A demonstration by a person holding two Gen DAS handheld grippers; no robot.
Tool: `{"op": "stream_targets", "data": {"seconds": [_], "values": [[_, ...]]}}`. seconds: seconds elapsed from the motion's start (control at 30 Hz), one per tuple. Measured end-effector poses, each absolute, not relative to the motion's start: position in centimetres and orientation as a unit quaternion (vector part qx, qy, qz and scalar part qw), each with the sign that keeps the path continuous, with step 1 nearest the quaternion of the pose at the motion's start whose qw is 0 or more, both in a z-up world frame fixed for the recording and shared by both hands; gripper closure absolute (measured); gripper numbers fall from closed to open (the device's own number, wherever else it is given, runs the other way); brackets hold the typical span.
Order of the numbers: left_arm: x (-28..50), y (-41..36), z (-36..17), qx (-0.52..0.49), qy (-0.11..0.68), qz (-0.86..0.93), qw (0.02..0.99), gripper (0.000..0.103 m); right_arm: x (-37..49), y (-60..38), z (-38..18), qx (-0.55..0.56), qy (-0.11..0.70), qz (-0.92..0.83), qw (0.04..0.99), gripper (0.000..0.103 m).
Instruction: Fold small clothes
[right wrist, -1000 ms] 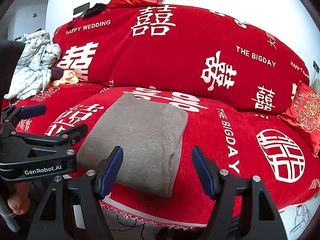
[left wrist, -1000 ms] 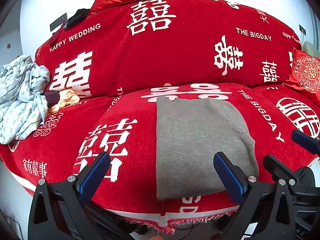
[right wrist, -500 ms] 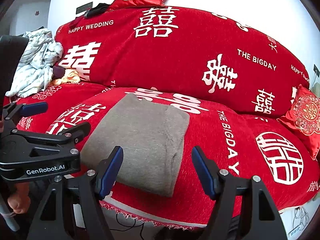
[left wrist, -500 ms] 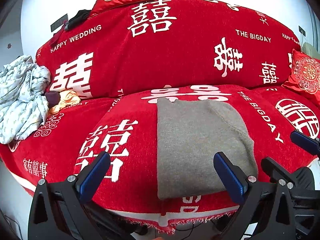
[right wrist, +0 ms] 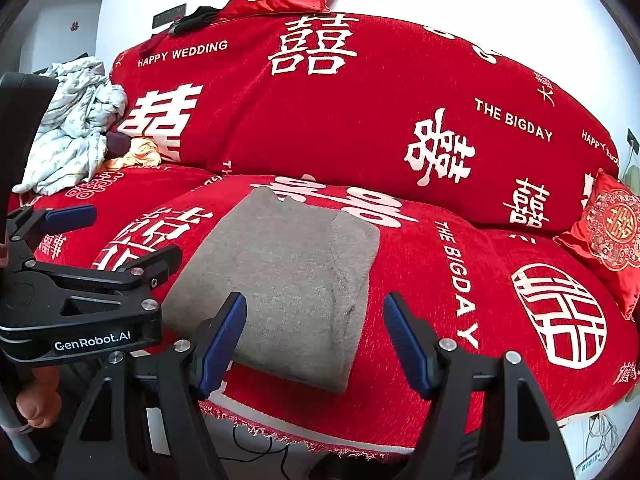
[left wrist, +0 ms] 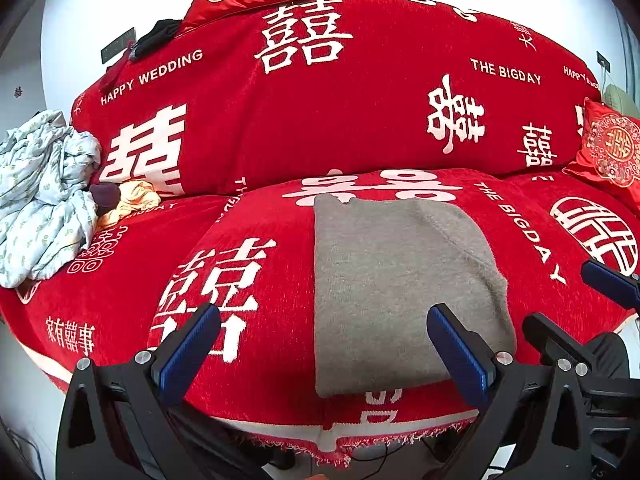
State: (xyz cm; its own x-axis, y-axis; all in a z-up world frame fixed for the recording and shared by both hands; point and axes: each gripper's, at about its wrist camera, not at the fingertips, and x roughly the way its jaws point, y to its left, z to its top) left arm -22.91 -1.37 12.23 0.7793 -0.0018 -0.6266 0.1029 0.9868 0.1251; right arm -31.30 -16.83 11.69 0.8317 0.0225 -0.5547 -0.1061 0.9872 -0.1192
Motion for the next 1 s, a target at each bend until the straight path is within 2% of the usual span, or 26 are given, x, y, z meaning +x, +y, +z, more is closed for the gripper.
{"op": "stream_targets", "data": {"seconds": [1.0], "values": [[-22.9, -1.3, 11.73, 0.078, 0.337, -0.034, 0.938, 0.0, -31.24, -17.06, 11.66, -0.071, 0.288, 0.035, 0.954, 0.029]]}}
